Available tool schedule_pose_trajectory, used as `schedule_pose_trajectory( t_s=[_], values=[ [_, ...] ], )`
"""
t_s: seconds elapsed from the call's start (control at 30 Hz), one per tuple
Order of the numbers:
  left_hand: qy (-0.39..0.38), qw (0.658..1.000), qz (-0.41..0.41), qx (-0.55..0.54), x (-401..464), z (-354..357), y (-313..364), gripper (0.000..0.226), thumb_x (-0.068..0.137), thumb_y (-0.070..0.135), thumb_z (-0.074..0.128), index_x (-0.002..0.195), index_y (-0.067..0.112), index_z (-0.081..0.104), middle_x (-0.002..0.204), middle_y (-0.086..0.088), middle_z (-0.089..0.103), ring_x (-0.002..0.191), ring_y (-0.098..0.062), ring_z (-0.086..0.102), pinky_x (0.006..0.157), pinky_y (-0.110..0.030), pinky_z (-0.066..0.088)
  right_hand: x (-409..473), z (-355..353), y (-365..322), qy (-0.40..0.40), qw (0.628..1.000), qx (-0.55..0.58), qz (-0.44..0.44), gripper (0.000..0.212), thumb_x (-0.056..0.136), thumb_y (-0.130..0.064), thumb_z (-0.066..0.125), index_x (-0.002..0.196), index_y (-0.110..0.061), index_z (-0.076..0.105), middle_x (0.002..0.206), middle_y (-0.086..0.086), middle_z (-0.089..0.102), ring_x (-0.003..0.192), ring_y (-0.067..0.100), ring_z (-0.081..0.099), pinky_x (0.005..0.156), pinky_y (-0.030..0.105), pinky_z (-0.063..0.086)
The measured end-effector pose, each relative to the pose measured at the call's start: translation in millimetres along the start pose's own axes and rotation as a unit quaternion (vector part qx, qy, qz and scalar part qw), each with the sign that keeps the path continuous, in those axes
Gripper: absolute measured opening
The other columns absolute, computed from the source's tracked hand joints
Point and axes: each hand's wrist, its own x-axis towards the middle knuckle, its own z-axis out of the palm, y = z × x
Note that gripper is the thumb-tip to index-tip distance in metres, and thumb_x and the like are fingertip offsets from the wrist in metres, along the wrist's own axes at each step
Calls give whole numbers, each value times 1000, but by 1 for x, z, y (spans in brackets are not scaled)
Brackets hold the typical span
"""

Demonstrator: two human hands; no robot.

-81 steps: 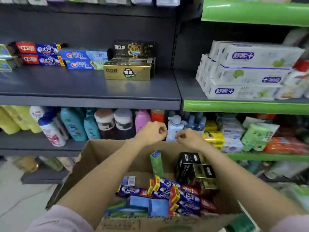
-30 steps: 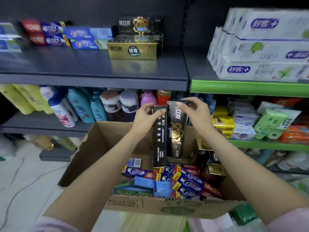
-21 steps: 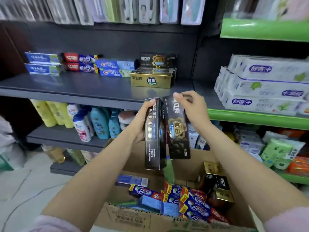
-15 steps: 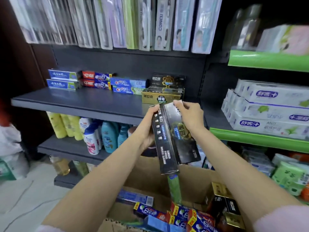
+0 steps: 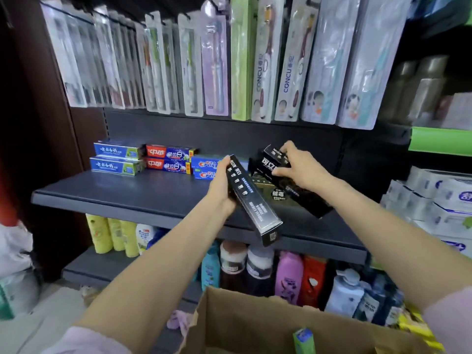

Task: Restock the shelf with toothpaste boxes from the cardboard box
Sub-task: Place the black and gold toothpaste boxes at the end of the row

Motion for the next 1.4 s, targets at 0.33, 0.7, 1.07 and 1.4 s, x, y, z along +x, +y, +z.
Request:
schedule_pose_trajectory(
  t_s=[0.33,0.7,1.07,1.4],
  values=[
    [33,998,-47,-32,93,-5,37,41,88,52,56,81,12,52,73,-7,56,66,-20,56,63,-37,49,114,35,43,19,975,-223,4,56,95,-30,50,146,-30,28,143,4,39,132,27,38,103,49,32],
    [-41,993,-104,-36,129,4,29,68,89,68,34,97,6,61,88,-17,62,79,-30,60,66,-44,46,122,68,61,52,998,-28,-1,37,99,-22,42,134,-14,51,133,9,46,124,25,44,102,27,32],
    [-27,1000,7,11,139,33,13,43,95,53,40,109,16,58,111,-8,62,101,-22,59,83,-35,47,69,47,31,-45,922,366,117,31,94,-35,51,93,-11,71,86,-1,72,72,6,63,72,17,47],
    [-22,820,269,505,144,30,4,50,89,9,57,137,14,43,137,-8,49,125,-23,48,103,-30,38,100,27,83,17,986,-167,-22,42,97,-34,44,139,-38,41,138,-1,47,129,24,40,117,42,14]
  ],
)
